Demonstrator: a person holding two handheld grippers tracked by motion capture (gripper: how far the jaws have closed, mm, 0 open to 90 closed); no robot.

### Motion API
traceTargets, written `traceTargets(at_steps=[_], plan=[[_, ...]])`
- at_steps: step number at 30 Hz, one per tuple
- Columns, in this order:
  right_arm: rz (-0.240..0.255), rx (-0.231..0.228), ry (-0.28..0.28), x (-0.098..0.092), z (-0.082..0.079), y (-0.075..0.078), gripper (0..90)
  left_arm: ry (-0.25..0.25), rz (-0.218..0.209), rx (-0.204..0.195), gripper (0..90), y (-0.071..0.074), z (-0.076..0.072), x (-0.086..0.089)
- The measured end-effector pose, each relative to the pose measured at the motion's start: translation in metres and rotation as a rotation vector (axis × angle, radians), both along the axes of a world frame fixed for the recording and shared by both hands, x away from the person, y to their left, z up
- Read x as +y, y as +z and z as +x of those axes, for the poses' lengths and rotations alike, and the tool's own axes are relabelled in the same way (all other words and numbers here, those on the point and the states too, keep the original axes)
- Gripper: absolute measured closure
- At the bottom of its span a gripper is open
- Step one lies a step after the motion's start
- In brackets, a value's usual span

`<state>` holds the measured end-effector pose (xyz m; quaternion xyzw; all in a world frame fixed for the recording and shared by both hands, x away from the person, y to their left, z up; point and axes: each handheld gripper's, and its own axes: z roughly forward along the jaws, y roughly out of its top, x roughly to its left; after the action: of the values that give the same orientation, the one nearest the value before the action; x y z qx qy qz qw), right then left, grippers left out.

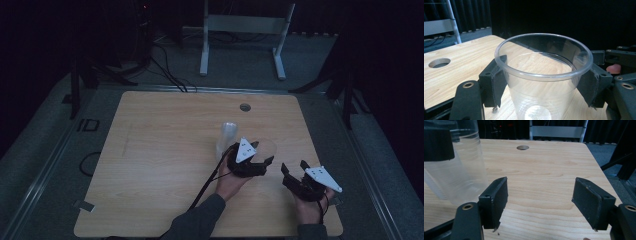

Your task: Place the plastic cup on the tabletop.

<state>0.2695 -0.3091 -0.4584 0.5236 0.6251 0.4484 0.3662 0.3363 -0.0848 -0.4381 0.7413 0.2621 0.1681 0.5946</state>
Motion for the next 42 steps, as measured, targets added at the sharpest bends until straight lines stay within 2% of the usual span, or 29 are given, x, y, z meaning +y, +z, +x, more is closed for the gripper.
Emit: traceTargets(at_steps=[14, 42], plan=[[0.000, 0.001, -0.004, -0.001, 0.000, 0.000, 28.3, -0.003, 0.011, 0.000, 30.2, -0.007, -0.003, 0.001], [-0.006, 0.006, -0.002, 0.000, 0.001, -0.001, 28.3, -0.008, 0.042, 0.029, 30.1, -0.027, -0.003, 0.008]])
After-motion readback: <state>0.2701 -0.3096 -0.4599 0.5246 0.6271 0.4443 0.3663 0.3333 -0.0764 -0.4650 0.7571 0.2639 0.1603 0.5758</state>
